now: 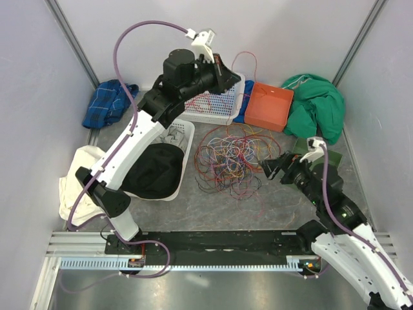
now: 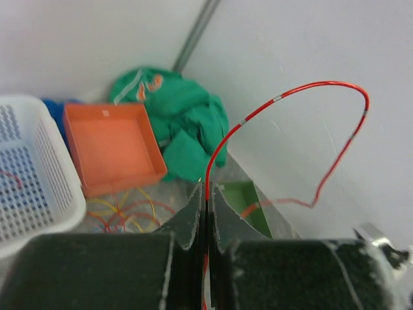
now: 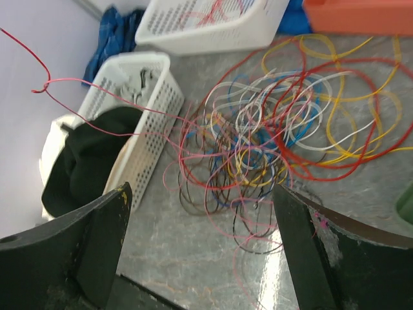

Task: Untangle the cables

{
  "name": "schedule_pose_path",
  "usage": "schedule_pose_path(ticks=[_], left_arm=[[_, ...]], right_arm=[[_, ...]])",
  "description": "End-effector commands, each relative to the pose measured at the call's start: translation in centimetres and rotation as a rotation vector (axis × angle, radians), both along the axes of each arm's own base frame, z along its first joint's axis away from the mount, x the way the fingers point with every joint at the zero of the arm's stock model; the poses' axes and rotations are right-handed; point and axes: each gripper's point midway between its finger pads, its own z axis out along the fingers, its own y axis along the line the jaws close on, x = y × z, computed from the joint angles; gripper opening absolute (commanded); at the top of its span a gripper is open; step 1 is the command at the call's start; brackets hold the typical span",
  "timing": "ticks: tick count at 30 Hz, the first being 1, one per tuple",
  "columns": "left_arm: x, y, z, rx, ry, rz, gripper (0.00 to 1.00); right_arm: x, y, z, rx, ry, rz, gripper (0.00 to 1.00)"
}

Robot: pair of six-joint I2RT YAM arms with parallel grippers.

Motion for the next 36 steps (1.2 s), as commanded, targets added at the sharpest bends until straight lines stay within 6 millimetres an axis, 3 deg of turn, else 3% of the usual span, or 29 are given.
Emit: schedule_pose_path(ticks=[1, 5, 8, 10, 11, 15, 20, 21, 23, 24, 25, 28, 34, 36], left_arm=[[-2.9, -1.3, -1.1, -0.005, 0.12, -0.128, 0.02], [-3.9, -1.5, -0.8, -0.009, 0.118, -0.152, 0.02], [-4.6, -1.5, -0.5, -0.009, 0.115, -0.166, 0.02], [-4.9, -1.4, -0.3, -0.01, 0.111, -0.168, 0.02], [-4.9, -1.3, -0.4, -0.006, 0.111, -0.168, 0.02], [-5.3, -1.1, -0.1, -0.002, 0.105, -0.17, 0.02], [-6.0, -0.7, 0.6, -0.006, 0.097, -0.177, 0.02], [-6.2, -0.6, 0.8, -0.01, 0.094, -0.179, 0.02], [-6.6, -0.8, 0.9, -0.01, 0.091, -0.186, 0.02], [-6.9, -0.7, 1.2, -0.014, 0.086, -0.191, 0.02], [-7.1, -0.7, 1.2, -0.013, 0.087, -0.196, 0.02], [-7.7, -0.8, 1.1, -0.008, 0.091, -0.209, 0.02], [-8.1, -0.3, 0.2, 0.01, 0.101, -0.203, 0.02], [-8.0, -0.2, 0.0, 0.016, 0.101, -0.199, 0.02]], right_arm=[[0.2, 2.9, 1.4, 0.08, -0.097, 0.137, 0.98], [1.7, 3.6, -0.9, 0.056, -0.087, 0.13, 0.98], [2.4, 4.7, -1.1, 0.091, -0.111, 0.159, 0.98], [2.5, 5.7, -0.2, 0.136, -0.164, 0.2, 0.98], [2.6, 6.1, -1.1, 0.136, -0.155, 0.221, 0.98], [2.3, 7.6, -1.4, 0.127, -0.188, 0.289, 0.98], [2.8, 9.3, -4.2, 0.032, -0.166, 0.292, 0.98], [3.0, 9.7, -4.0, 0.033, -0.186, 0.287, 0.98], [3.2, 11.1, -5.7, -0.03, -0.187, 0.311, 0.98], [4.3, 10.9, -5.3, -0.039, -0.221, 0.25, 0.98], [5.3, 11.1, -6.8, -0.08, -0.2, 0.226, 0.98], [8.2, 10.2, -7.4, -0.109, -0.207, 0.078, 0.98], [10.3, 9.7, -4.4, -0.014, -0.311, -0.05, 0.95], [10.2, 9.8, -3.2, 0.015, -0.347, -0.05, 0.81]])
